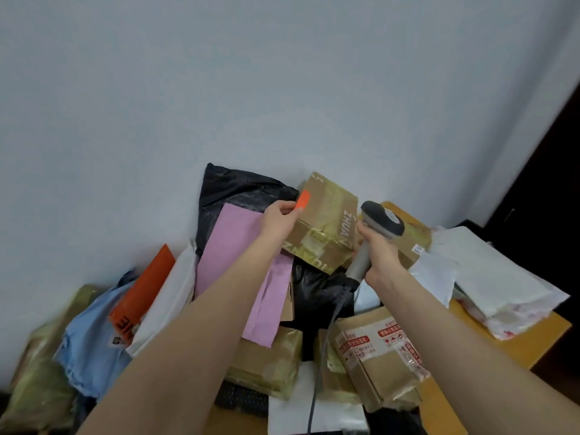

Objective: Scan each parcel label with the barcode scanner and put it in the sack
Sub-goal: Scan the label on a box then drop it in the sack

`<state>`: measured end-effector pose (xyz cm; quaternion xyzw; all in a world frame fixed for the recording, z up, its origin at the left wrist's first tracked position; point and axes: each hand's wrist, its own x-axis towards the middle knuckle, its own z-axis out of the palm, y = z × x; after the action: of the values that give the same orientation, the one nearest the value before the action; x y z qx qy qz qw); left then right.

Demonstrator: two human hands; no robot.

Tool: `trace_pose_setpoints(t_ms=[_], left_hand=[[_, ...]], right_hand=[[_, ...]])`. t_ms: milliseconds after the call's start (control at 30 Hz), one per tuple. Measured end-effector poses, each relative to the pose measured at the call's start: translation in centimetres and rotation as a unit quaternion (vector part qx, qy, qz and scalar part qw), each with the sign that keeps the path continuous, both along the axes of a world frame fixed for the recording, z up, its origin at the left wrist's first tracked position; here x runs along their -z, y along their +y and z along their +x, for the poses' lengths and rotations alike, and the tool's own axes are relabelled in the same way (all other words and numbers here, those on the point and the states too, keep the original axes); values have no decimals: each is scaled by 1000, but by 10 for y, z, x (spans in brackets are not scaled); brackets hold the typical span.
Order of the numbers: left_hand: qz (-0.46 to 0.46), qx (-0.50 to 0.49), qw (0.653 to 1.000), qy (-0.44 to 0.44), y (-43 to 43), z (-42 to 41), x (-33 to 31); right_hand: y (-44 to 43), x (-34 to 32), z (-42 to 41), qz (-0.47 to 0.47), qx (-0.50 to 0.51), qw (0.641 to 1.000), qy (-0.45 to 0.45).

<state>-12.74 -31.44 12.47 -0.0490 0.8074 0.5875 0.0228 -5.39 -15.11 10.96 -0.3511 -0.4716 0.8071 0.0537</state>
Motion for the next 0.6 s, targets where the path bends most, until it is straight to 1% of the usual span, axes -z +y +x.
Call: trace_pose_setpoints(t_ms=[67, 133, 200, 300, 400, 500, 600], left_hand=[[35, -18, 999, -5, -8, 12, -10], [46, -31, 998, -21, -17, 26, -17], [52, -47, 997, -38, -29, 45, -21], [65, -82, 993, -54, -56, 81, -21], [19, -89, 992, -85, -75, 112, -8], [-25, -57, 988, -142, -72, 123, 6], [-91, -16, 987, -134, -61, 114, 12]], right_hand=[[0, -8, 13, -29, -1, 999, 21], [-3, -12, 25, -45, -27, 998, 39], [-8, -14, 39, -65, -59, 995, 41], [-14, -13, 59, -120, -94, 988, 32], [-18, -5, 74, -126, -124, 984, 19], [-18, 9, 75, -145, -107, 983, -23], [-16, 18, 73, -178, -89, 978, -61]])
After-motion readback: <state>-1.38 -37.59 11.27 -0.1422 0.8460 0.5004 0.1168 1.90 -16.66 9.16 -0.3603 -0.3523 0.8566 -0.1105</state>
